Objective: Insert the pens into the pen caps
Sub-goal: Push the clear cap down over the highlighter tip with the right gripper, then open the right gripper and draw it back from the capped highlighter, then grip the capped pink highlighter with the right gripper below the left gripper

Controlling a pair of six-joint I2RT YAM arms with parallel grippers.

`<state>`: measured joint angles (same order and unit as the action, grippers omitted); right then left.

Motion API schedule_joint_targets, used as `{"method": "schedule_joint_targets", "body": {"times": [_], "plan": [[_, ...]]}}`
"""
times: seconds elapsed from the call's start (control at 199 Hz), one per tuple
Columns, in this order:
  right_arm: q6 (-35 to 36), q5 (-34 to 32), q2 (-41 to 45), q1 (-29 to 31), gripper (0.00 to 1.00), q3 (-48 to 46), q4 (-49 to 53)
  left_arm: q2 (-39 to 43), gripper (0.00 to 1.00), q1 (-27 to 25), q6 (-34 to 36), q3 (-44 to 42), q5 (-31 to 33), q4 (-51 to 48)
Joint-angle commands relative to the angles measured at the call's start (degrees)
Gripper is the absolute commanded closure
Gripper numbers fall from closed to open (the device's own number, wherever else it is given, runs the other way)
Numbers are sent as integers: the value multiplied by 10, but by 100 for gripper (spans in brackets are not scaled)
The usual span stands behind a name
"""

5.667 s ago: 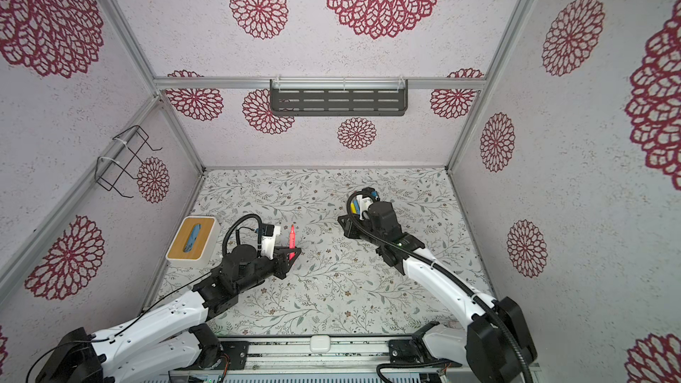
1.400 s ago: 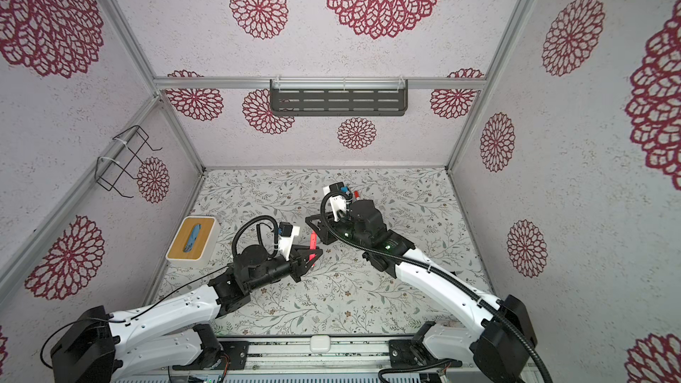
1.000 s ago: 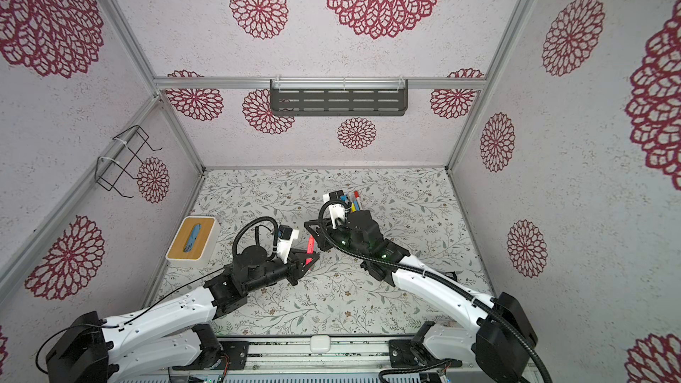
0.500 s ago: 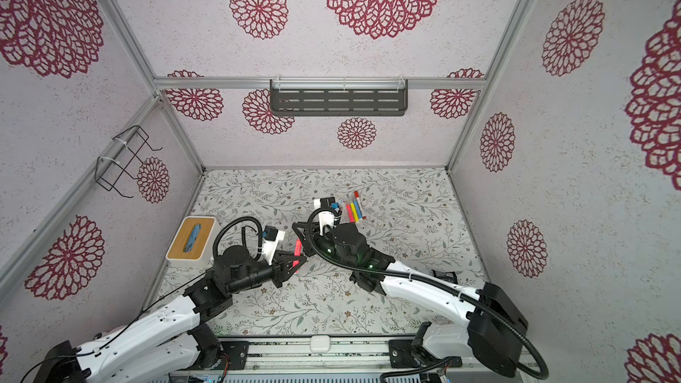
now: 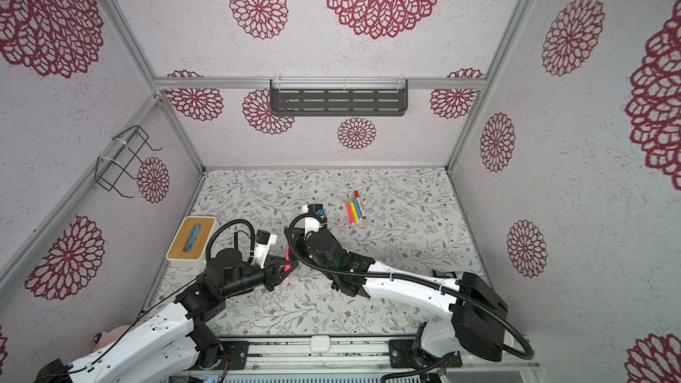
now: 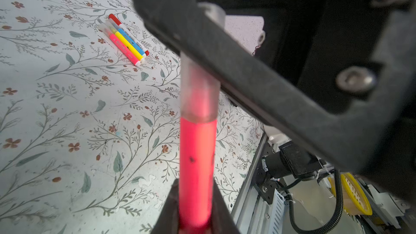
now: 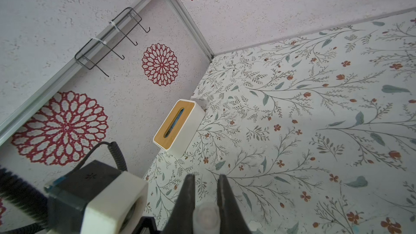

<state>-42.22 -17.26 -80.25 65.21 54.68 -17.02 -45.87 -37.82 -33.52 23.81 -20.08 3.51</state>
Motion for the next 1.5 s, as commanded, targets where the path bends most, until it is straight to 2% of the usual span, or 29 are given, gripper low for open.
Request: {"method": "schedule_joint_targets", "body": {"times": [0.0,0.206,0.246,0.296,0.331,0.377,0.452,0.618,0.989,1.496], "plan": [[-12,137,-6,66,100,-60,146,17,100,35,-20,34,71,202],[40,146,42,44,100,-4,186,-23,100,35,-3,38,65,154],[56,142,57,26,87,17,197,-37,100,34,-5,32,63,151],[82,132,78,13,63,40,215,-48,100,30,-10,23,62,154],[98,117,96,5,50,58,230,-50,100,23,-13,17,66,154],[117,100,121,-7,42,71,241,-46,100,13,-14,8,77,151],[138,86,162,-35,36,79,250,-30,100,1,-10,-7,100,139],[143,115,211,-90,34,66,256,3,100,-3,-12,-28,122,134],[128,227,166,-98,34,42,233,-22,100,-10,-7,-5,117,165],[132,239,124,-99,32,44,204,-72,100,-48,-4,13,133,201]]}}
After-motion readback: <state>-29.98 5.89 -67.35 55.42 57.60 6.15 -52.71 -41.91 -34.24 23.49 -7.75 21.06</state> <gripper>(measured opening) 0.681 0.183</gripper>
